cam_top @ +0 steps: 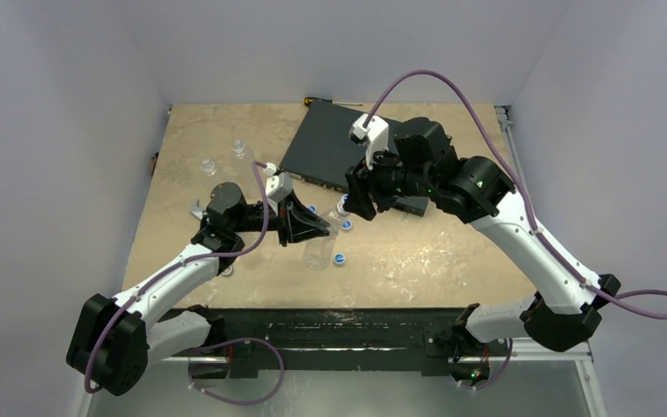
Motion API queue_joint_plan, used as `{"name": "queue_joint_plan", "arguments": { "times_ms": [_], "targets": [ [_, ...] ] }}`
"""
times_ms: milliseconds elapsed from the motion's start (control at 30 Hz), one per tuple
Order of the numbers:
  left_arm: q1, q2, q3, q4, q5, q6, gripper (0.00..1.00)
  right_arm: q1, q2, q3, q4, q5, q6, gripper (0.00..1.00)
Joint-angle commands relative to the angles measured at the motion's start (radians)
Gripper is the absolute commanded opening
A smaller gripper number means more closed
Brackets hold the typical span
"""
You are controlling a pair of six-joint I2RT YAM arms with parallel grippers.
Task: Screw on the bottle caps
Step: Screw the bottle cap onto the plastic bottle.
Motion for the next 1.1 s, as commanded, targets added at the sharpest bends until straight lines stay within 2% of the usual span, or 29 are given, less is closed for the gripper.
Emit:
{"name": "queue_joint_plan", "arguments": {
  "times_ms": [0,400,467,600,700,1067],
  "targets": [
    [0.007,-0.019,0.016,0.043,0.034,-0.011,0.00,0.011,0.016,0.020,0.009,-0.020,-0.025,0.58],
    [0.007,-0.019,0.011,0.034,0.031,-0.002,0.00,0.037,0.046,0.044,0.000,0.007,-0.006,0.41],
    [0.007,-0.019,0.011,0.032,0.032,0.000,0.00,0.037,0.043,0.045,0.001,0.010,-0.001,0.41],
    [0.007,-0.019,0.011,0.029,0.033,0.002,0.00,0.037,0.033,0.048,-0.001,0.016,0.015,0.50],
    [0.007,-0.019,0.011,0.028,0.033,0.005,0.00,0.037,0.029,0.059,-0.010,0.032,0.022,0.51],
    [0.007,-0.017,0.013,0.026,0.032,0.005,0.00,0.037,0.038,0.071,-0.025,0.035,0.027,0.37]
  ]
}}
